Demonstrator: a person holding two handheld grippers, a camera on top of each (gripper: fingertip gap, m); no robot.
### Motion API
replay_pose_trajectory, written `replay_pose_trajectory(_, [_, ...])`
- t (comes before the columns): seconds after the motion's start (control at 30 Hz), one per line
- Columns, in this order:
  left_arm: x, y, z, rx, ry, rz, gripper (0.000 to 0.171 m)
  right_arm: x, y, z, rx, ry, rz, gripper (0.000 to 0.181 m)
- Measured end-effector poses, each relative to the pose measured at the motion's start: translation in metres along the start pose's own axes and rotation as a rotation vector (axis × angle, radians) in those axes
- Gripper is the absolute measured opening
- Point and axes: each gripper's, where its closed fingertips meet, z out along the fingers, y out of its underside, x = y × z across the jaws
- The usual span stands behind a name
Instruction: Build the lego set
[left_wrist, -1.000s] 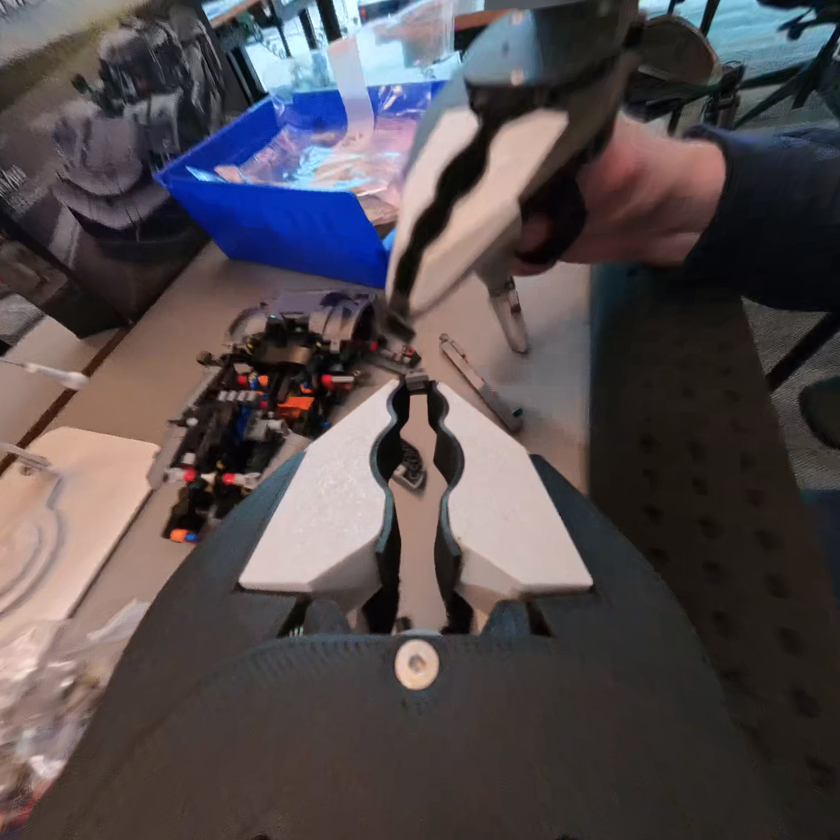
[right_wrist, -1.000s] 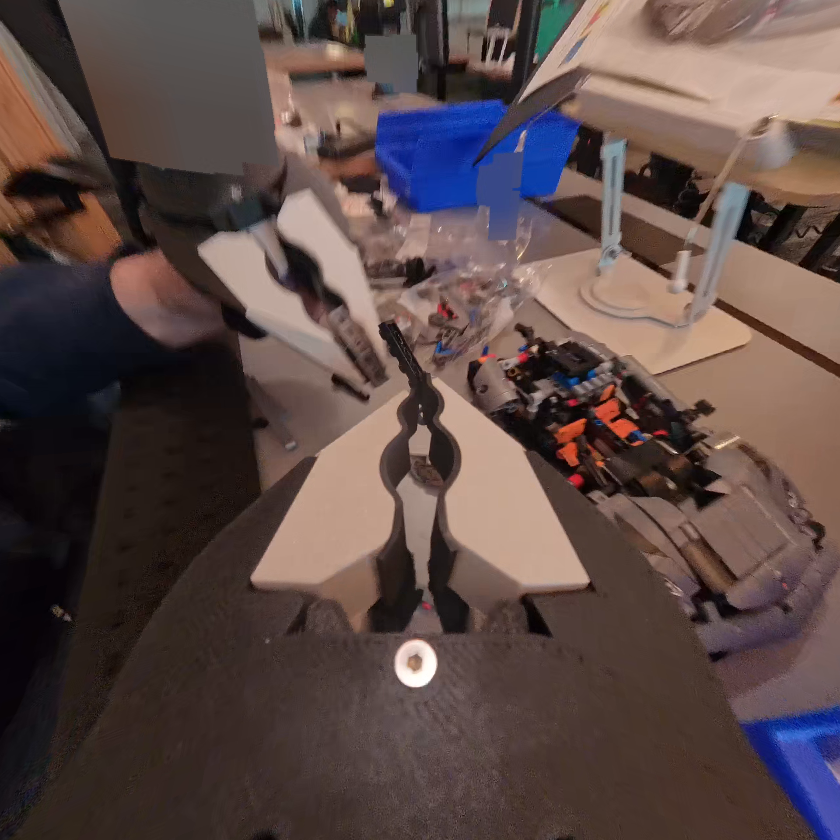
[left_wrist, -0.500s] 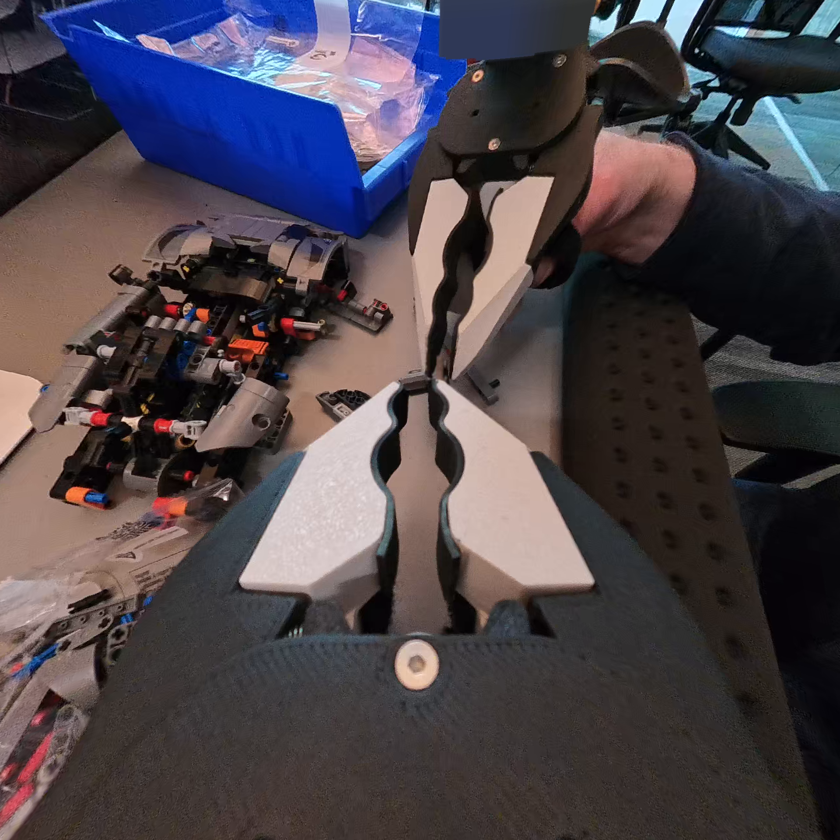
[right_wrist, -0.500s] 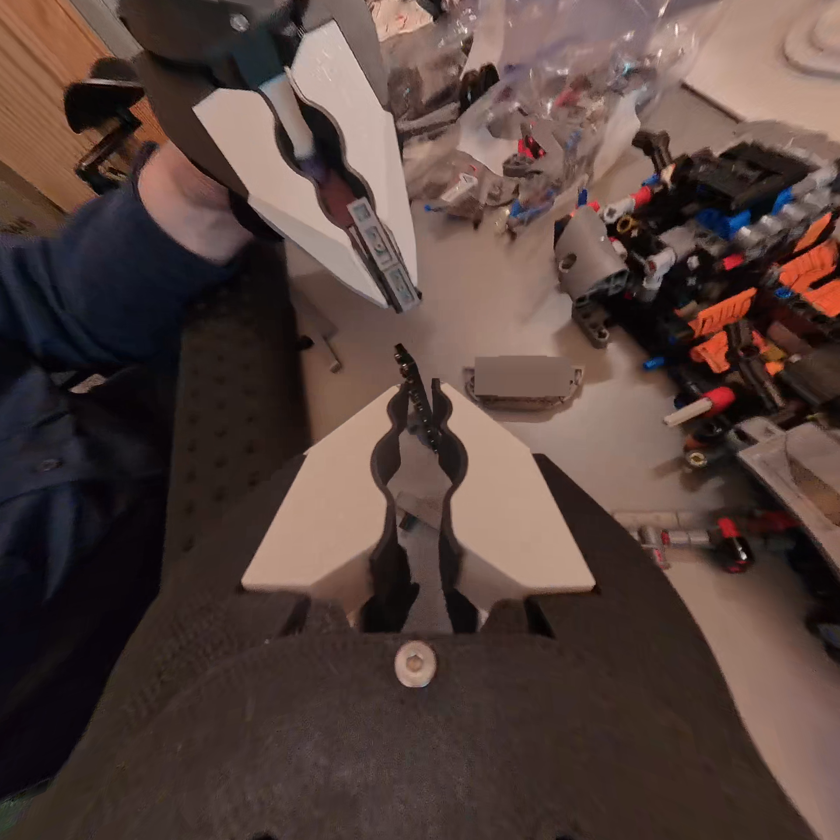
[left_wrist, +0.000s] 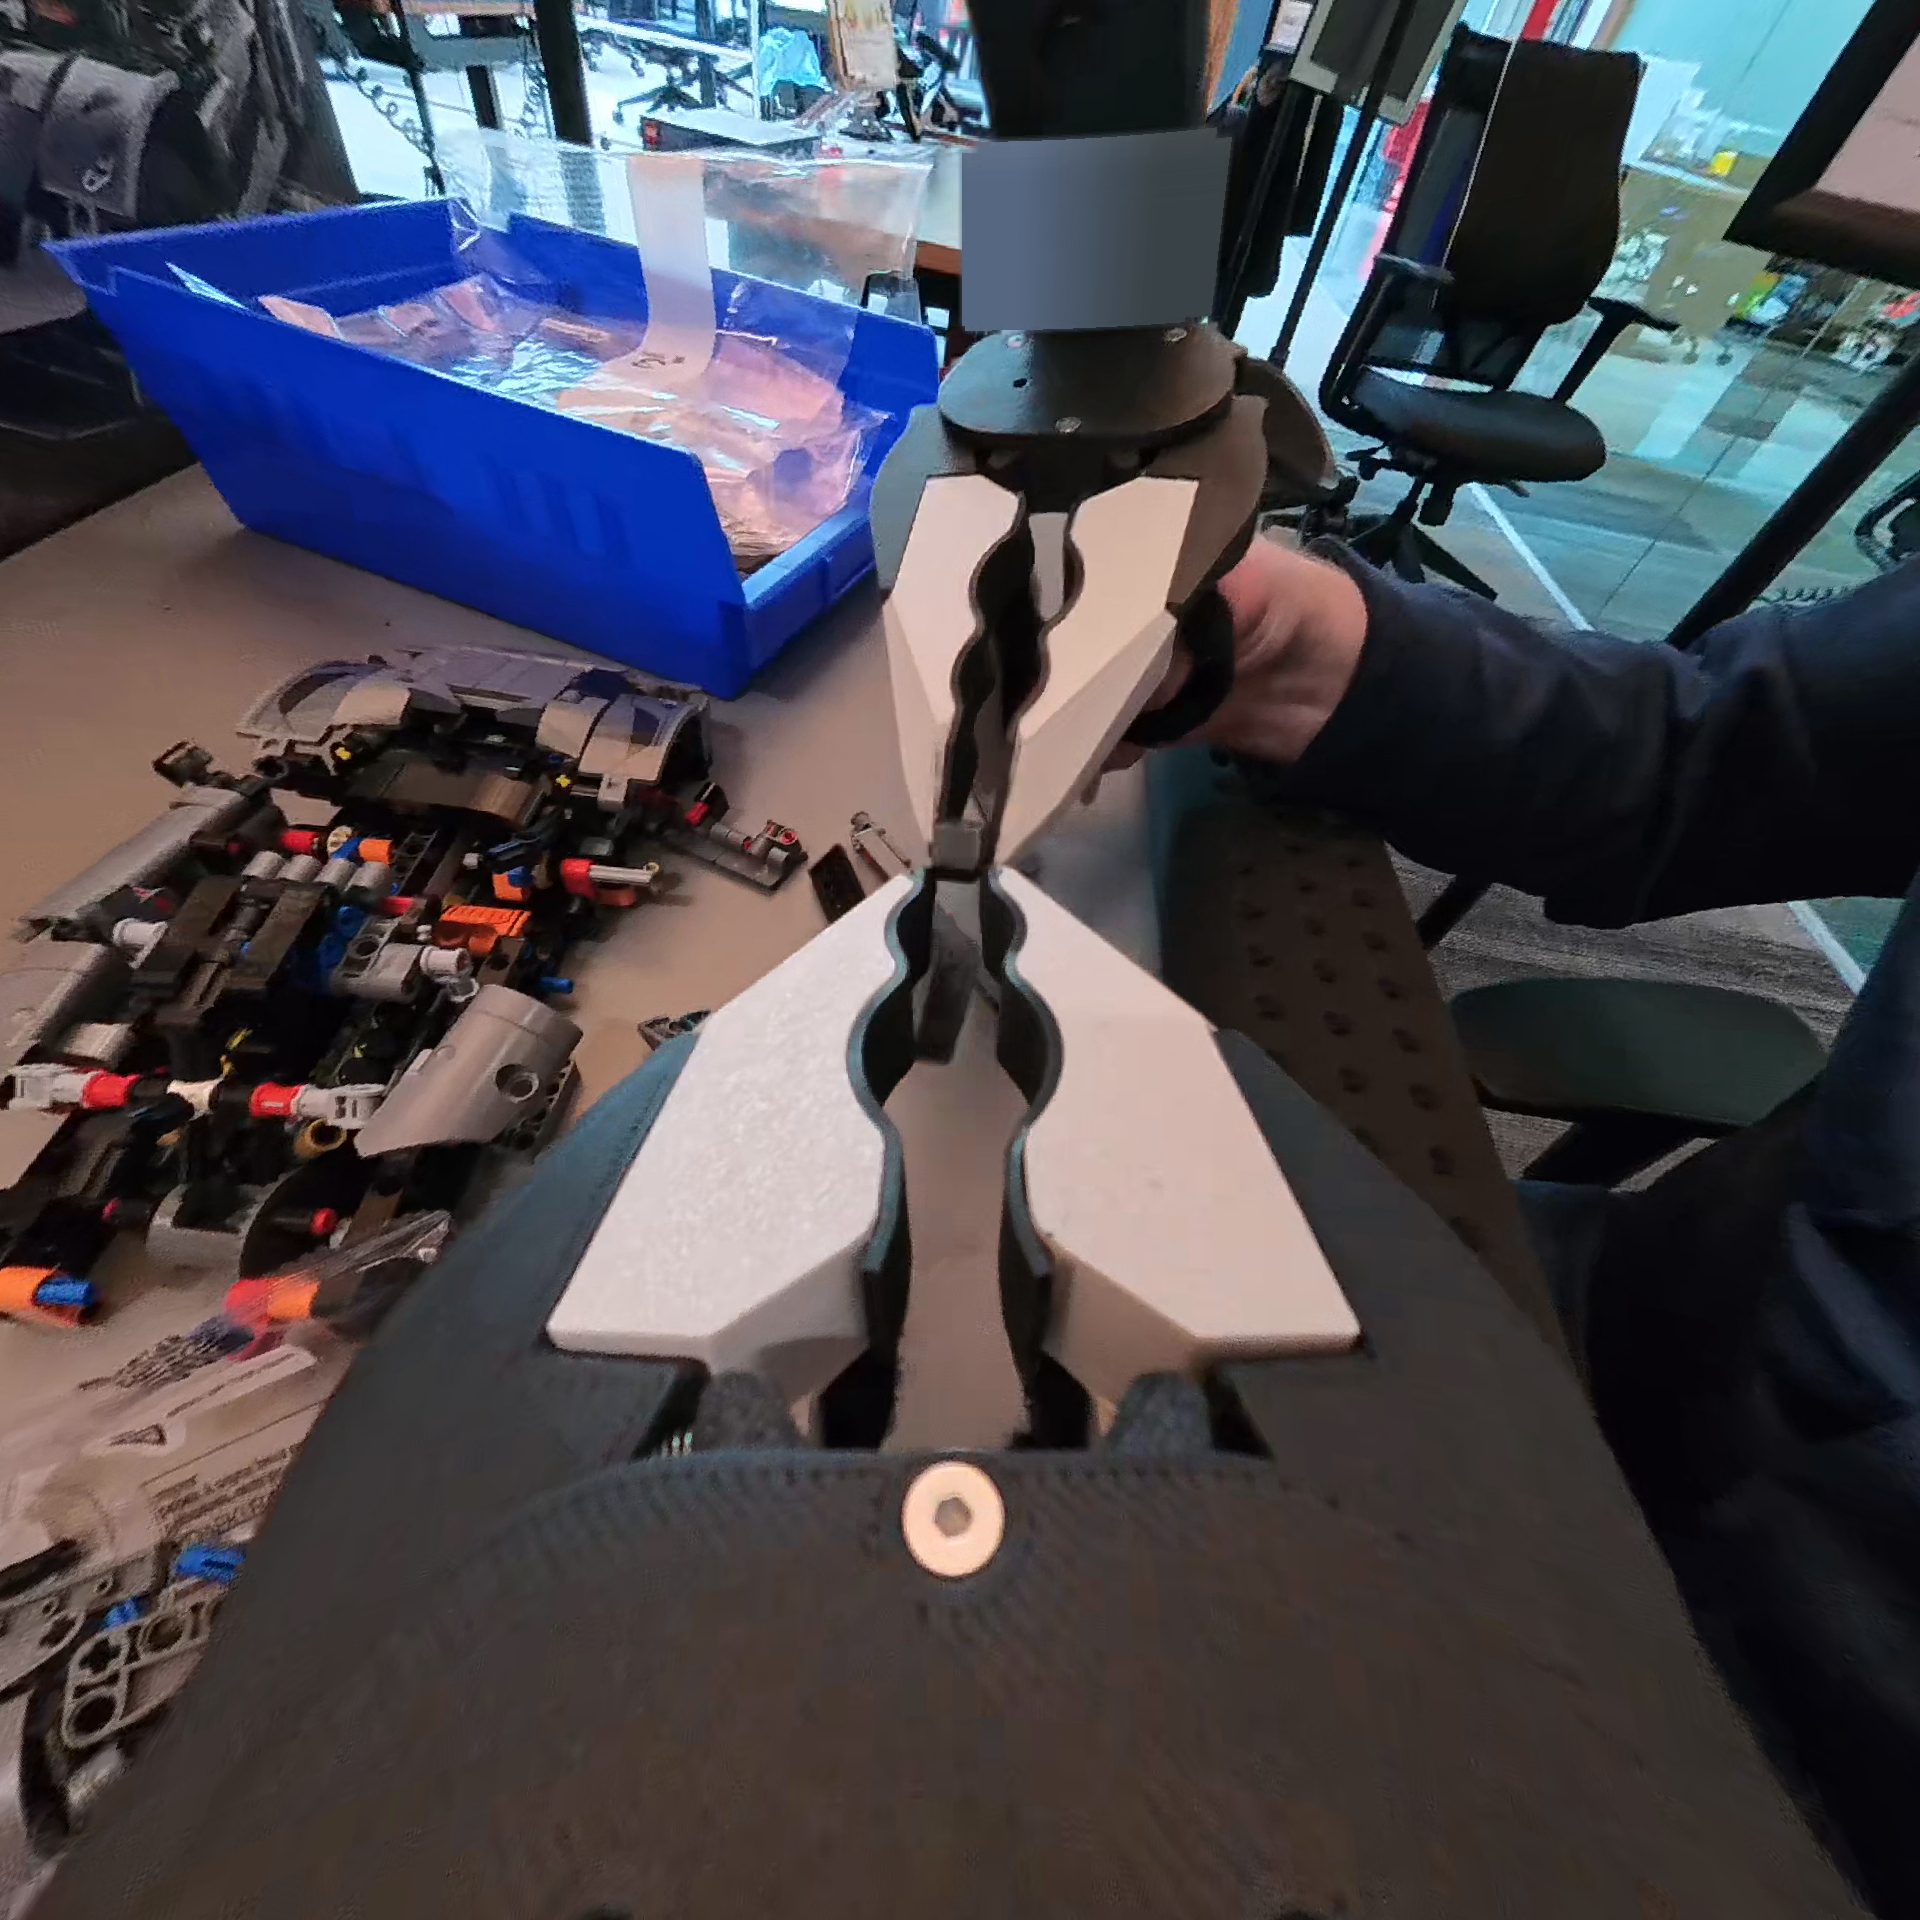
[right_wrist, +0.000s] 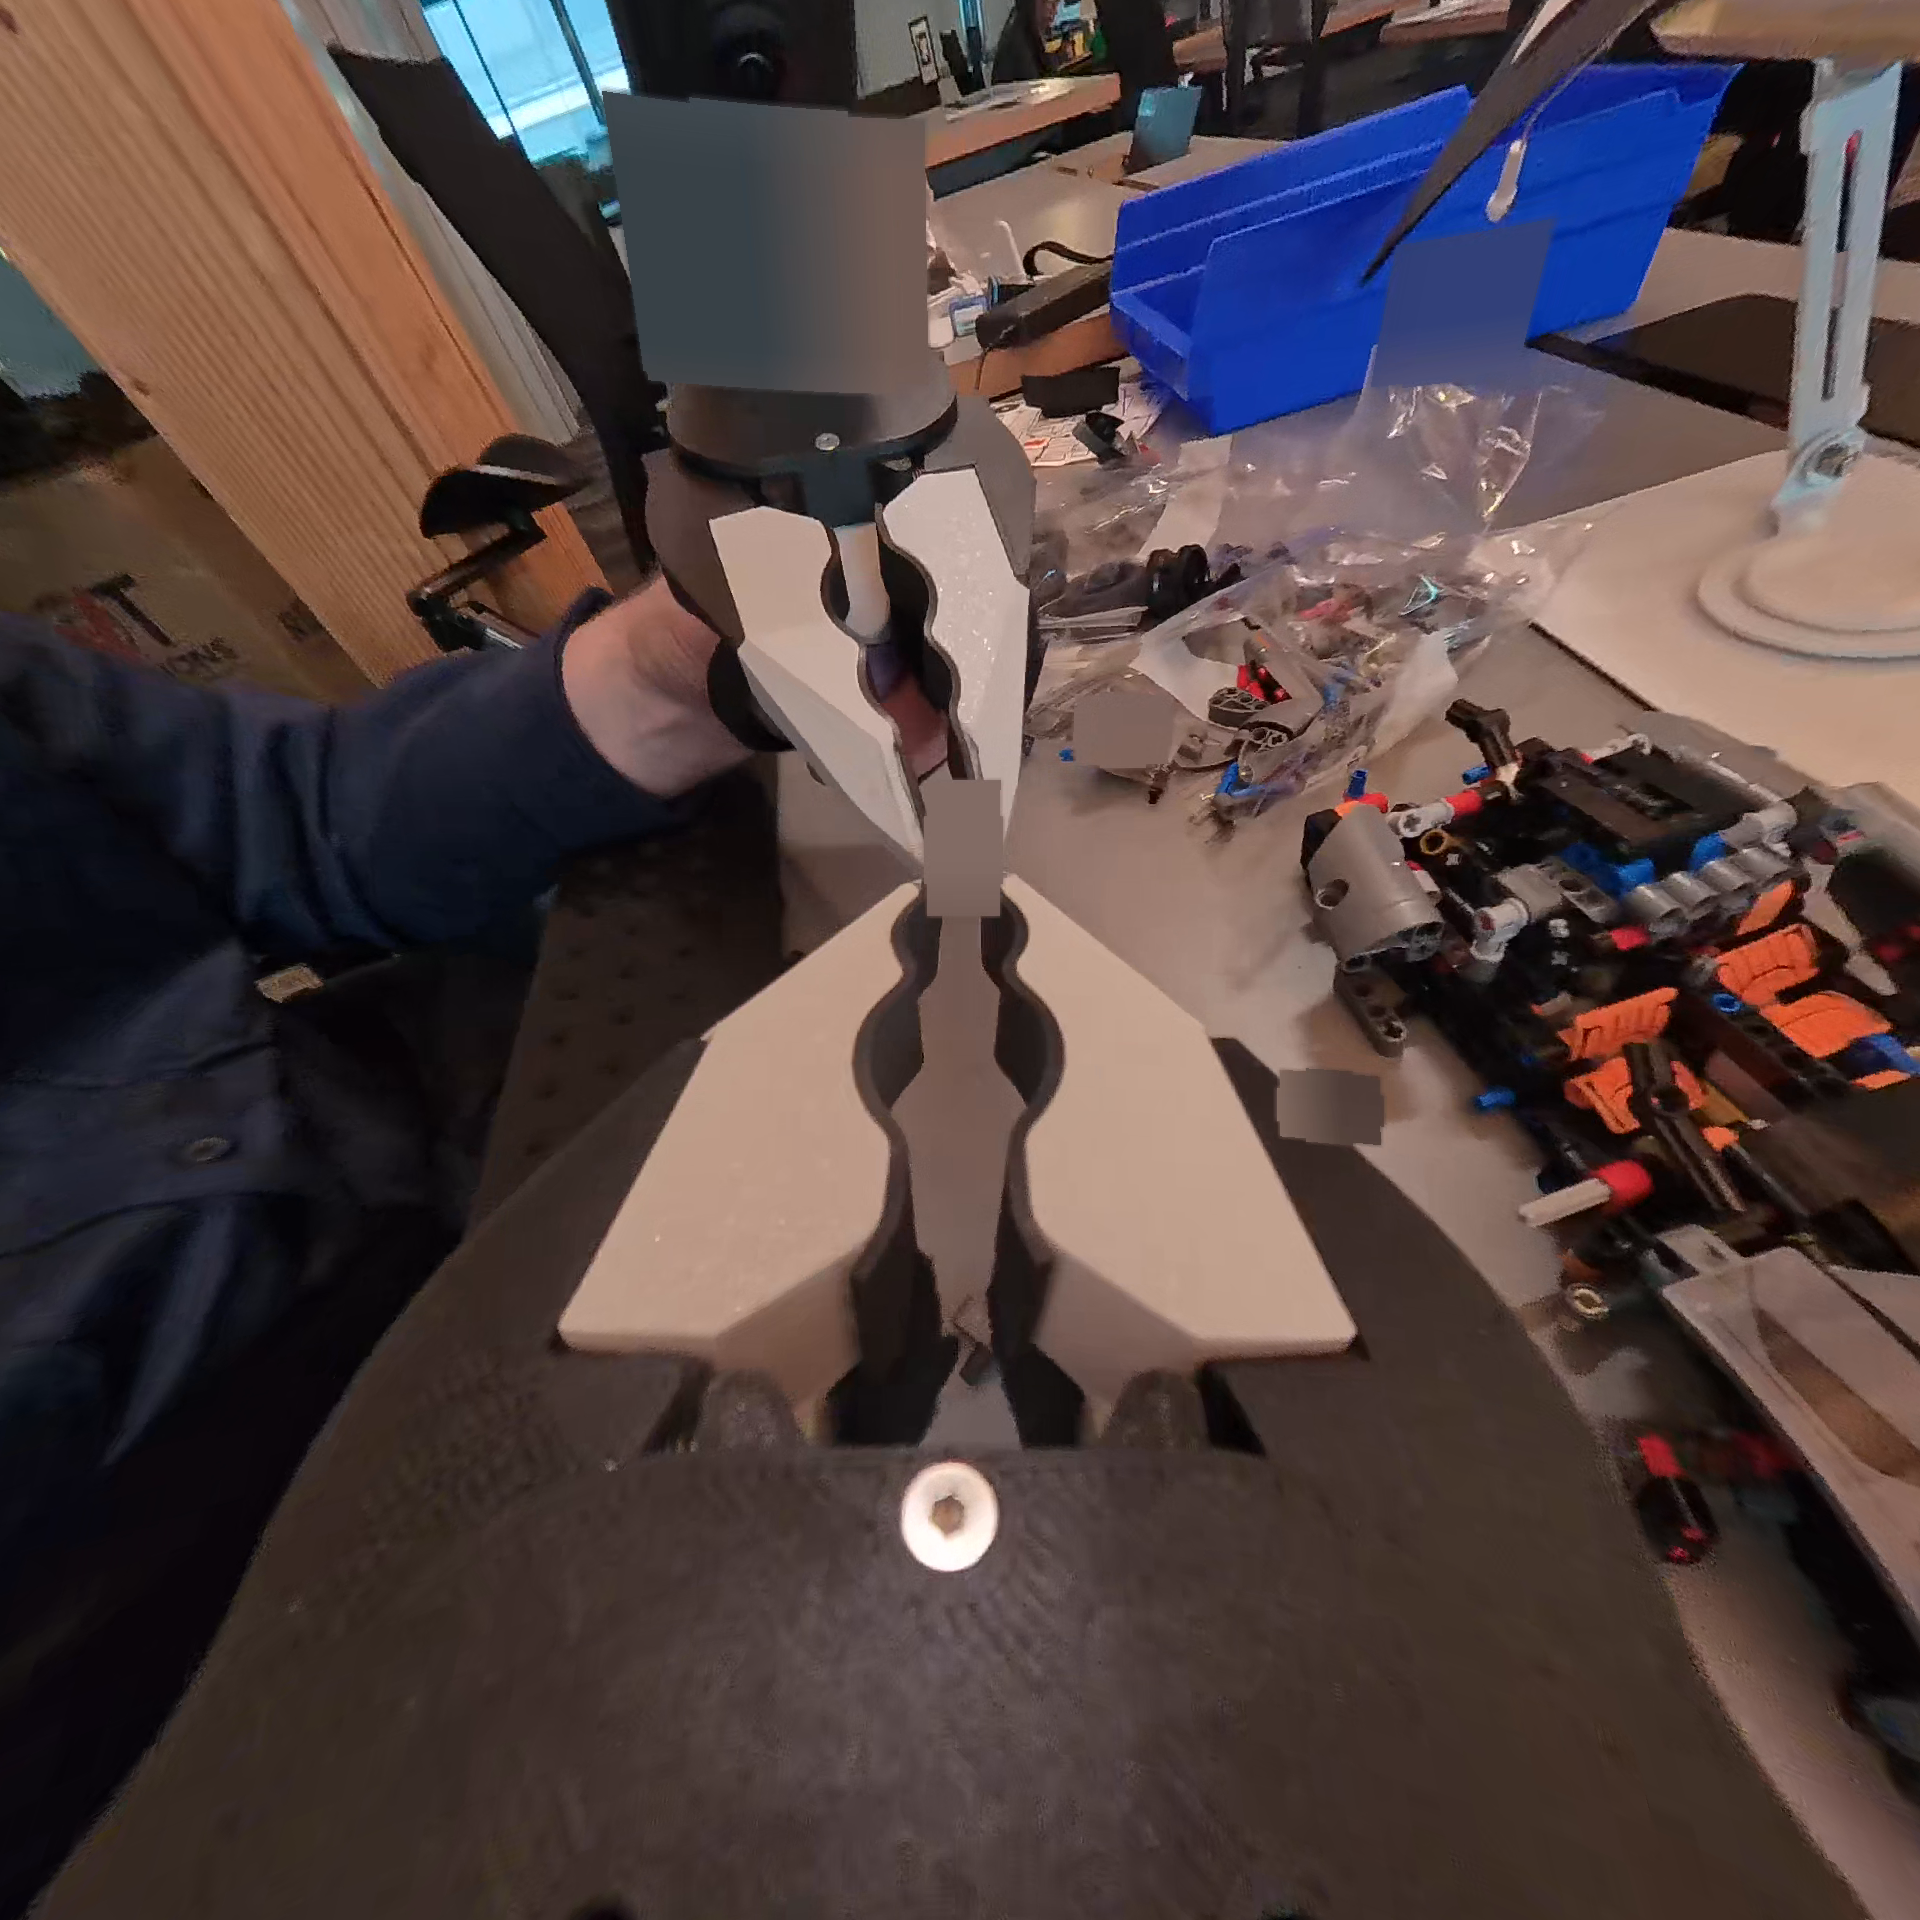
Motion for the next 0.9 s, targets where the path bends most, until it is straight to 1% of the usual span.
replay_pose_trajectory(0.13, [0.0,0.004,0.0,-0.029,-0.014,0.027,0.006,0.001,0.004,0.001,-0.038,0.043,-0.047,0.006])
replay_pose_trajectory(0.23, [0.0,0.005,0.001,-0.032,-0.013,0.029,0.006,0.002,0.006,0.001,-0.036,0.015,-0.005,0.005])
replay_pose_trajectory(0.3, [-0.001,0.007,0.002,-0.044,-0.021,0.033,0.01,0.001,0.009,0.002,-0.051,0.016,-0.016,0.005])
replay_pose_trajectory(0.4, [-0.003,0.007,0.001,-0.048,-0.033,0.031,0.011,0.002,0.009,0.003,-0.055,0.026,-0.025,0.006])
replay_pose_trajectory(0.47, [0.004,0.002,0.001,-0.022,-0.007,0.053,0.011,-0.001,0.007,0.003,-0.04,0.006,-0.022,0.006])
replay_pose_trajectory(0.57, [0.004,0.006,0.005,-0.046,-0.017,0.062,0.011,-0.001,0.01,0.004,-0.052,0.009,-0.029,0.006])
replay_pose_trajectory(0.6, [0.004,0.004,0.004,-0.033,-0.023,0.069,0.007,-0.002,0.007,0.003,-0.034,-0.001,-0.03,0.006])
replay_pose_trajectory(0.67, [0.007,-0.002,0.001,0.002,-0.01,0.076,0.007,-0.004,0.003,0.003,-0.011,-0.011,-0.03,0.006])
replay_pose_trajectory(0.7, [0.006,-0.002,0.001,-0.004,-0.023,0.092,0.006,-0.003,0.002,0.003,-0.008,-0.002,-0.028,0.006])
replay_pose_trajectory(0.77, [0.004,-0.004,0.001,-0.02,-0.092,0.18,0.005,0.001,0.001,0.001,0.006,0.015,-0.007,0.006])
replay_pose_trajectory(0.83, [-0.006,-0.003,0.0,-0.064,-0.223,0.295,0.005,0.009,-0.002,-0.006,0.037,0.041,0.034,0.006])
replay_pose_trajectory(0.9, [-0.016,0.0,-0.001,-0.133,-0.353,0.435,0.005,0.011,-0.007,-0.01,0.077,0.024,0.086,0.014])
